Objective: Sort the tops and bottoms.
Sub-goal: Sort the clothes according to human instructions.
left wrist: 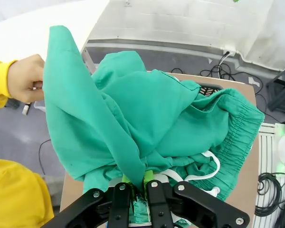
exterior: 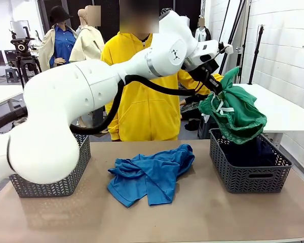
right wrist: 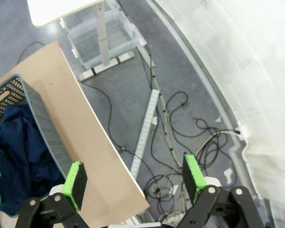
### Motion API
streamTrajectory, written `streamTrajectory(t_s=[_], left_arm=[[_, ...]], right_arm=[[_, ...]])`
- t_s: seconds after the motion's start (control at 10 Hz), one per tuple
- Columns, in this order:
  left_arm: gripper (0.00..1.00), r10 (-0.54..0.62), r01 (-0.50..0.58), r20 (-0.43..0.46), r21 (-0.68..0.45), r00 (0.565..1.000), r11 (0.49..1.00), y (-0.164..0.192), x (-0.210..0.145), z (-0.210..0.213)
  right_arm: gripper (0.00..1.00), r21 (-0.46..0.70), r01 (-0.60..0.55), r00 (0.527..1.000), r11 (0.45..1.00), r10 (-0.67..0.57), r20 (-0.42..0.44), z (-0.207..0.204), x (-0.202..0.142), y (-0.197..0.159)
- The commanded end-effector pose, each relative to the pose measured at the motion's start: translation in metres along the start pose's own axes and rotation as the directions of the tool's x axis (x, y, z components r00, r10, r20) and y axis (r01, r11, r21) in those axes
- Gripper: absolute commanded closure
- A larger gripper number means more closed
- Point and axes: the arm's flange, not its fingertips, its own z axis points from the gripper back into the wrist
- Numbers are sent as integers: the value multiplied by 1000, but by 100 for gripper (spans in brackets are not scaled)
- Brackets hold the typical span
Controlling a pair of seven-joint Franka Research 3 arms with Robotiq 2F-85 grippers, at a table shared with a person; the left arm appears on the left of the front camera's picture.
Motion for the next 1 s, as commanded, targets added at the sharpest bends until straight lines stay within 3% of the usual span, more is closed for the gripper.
streamTrajectory(t_s=[0.0, 0.3, 0.5, 0.7, 0.9], left_arm=[[100, -31, 29, 53, 26, 998, 999, 25, 27, -45], [100, -1, 4, 78, -36, 997, 999, 40, 38, -112], [100, -26, 27, 13, -116, 1000, 993, 25, 30, -168], [100, -85, 90, 41, -121, 996, 989, 16, 20, -200], [100, -64, 65, 7, -145, 998, 987, 15, 10, -219]], right_arm=[[0, -1, -3, 1000, 1000, 3, -1, -1, 1, 1], [0, -1, -3, 1000, 1000, 3, -1, -1, 1, 1], [0, -1, -3, 1000, 1000, 3, -1, -1, 1, 1], [0, -1, -3, 1000, 1000, 3, -1, -1, 1, 1], [0, -1, -3, 1000, 1000, 3, -1, -1, 1, 1]])
